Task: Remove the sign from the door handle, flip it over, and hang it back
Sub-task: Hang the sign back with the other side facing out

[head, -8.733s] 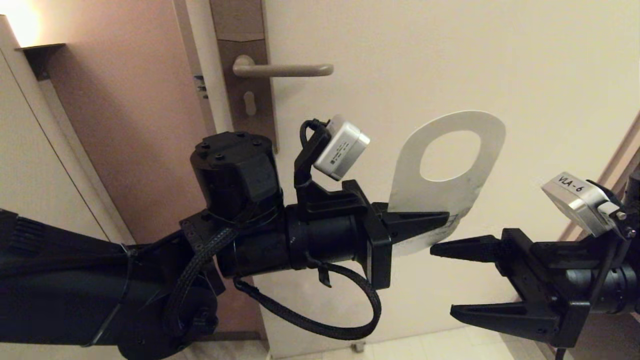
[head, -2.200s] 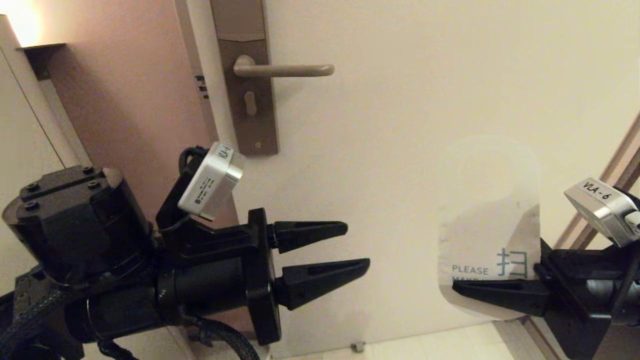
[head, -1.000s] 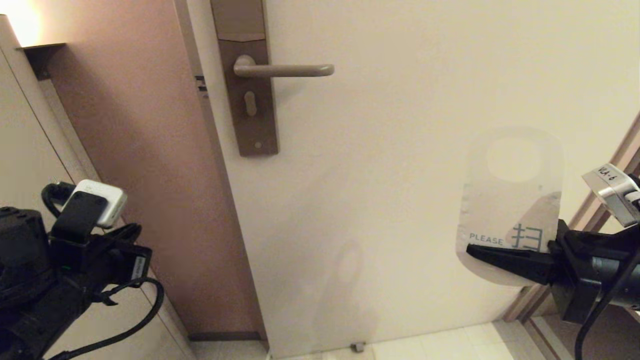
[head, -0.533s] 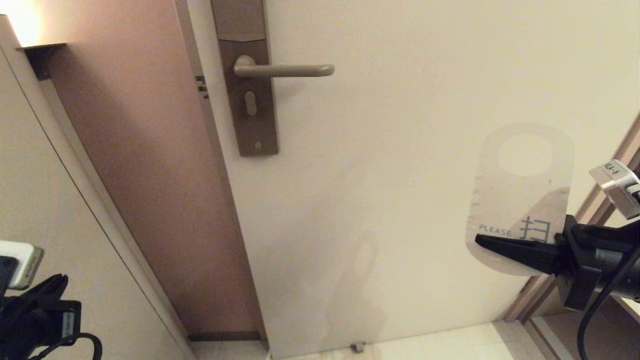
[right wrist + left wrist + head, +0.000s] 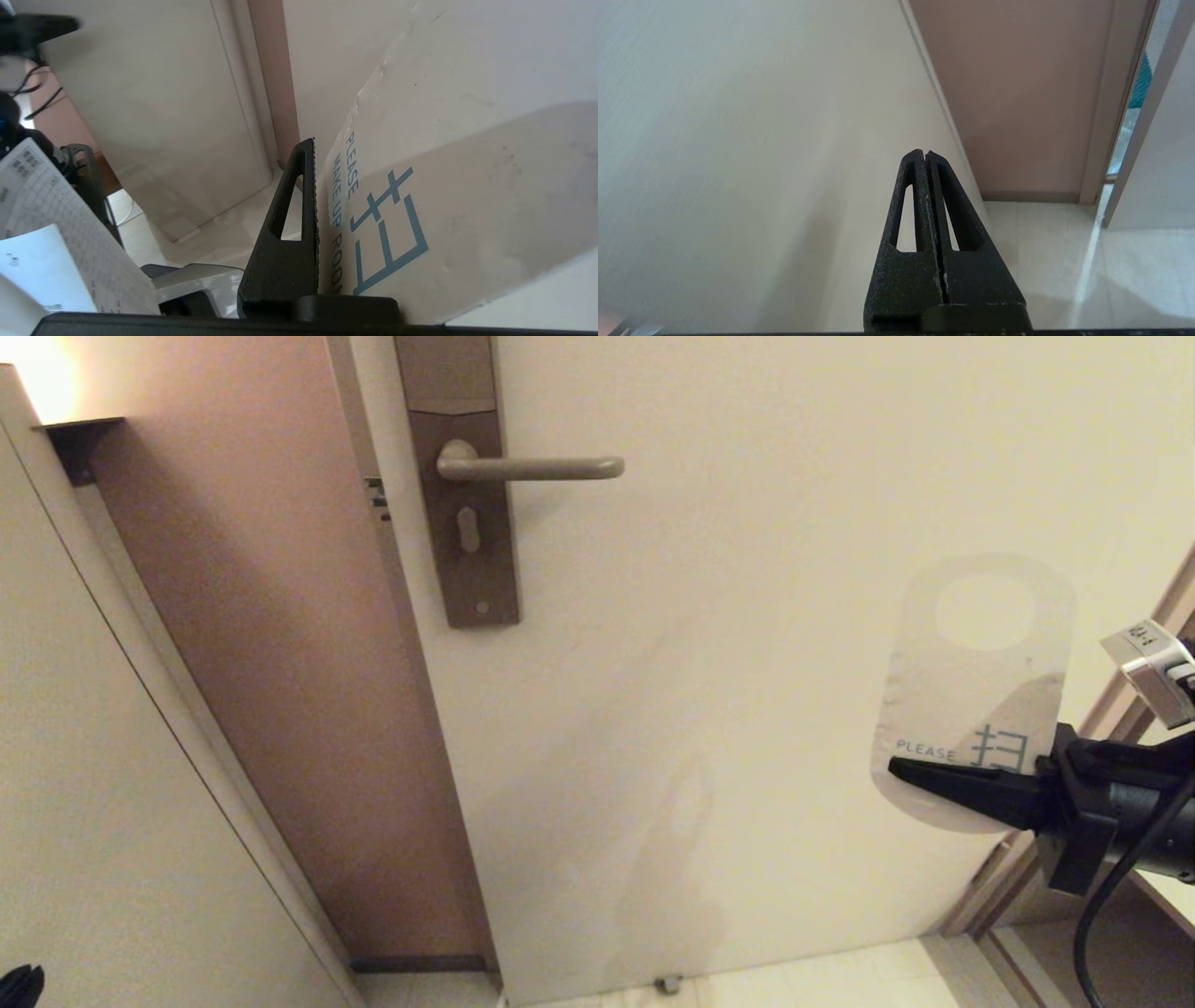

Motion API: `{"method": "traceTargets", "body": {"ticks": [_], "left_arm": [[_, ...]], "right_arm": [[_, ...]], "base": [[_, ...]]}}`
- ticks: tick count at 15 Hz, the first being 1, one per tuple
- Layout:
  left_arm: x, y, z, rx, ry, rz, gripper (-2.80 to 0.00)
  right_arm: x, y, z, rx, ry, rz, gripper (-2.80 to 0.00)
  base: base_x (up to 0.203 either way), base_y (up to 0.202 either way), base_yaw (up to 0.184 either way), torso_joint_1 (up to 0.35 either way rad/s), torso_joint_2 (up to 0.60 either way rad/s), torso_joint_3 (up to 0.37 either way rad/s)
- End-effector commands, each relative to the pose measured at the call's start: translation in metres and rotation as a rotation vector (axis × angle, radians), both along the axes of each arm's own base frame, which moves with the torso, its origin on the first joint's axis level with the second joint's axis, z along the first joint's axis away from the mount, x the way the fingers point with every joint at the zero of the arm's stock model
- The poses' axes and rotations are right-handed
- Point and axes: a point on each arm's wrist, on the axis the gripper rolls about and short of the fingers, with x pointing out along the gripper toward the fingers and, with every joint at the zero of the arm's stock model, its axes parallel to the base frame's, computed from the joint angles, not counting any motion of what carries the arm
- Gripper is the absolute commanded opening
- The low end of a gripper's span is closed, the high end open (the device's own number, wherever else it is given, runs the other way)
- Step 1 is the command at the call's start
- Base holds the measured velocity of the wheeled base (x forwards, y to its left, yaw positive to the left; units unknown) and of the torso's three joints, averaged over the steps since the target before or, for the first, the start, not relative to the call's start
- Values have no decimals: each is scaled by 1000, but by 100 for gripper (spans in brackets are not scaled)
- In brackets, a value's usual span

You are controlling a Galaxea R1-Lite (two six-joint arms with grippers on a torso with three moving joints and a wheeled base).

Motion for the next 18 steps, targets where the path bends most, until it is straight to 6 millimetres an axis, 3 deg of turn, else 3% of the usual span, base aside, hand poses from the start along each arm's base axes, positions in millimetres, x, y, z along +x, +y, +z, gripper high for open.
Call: {"method": "traceTargets", "body": {"ticks": [1,3,9,15,18], "left_arm": [[-26,2,-4,0,-104,-2,-280],[-39,3,-12,11,-66,-29,-280],[-37,-4,-17,-151,-104,-324,-280],[-37,-4,-17,-158,-101,-342,-280],[-37,-4,-17,-172,-104,-339,-280]], "right_arm": [[3,-1,1,0,-5,-1,-280],[6,0,1,0,-4,-1,-280],[7,0,3,-4,-15,0,-280],[23,-3,7,-16,-41,-14,-280],[25,-16,6,-21,-41,-74,-280]], "base": [[0,0,0,0,0,0],[0,0,0,0,0,0],[0,0,0,0,0,0],[0,0,0,0,0,0],[0,0,0,0,0,0]]}}
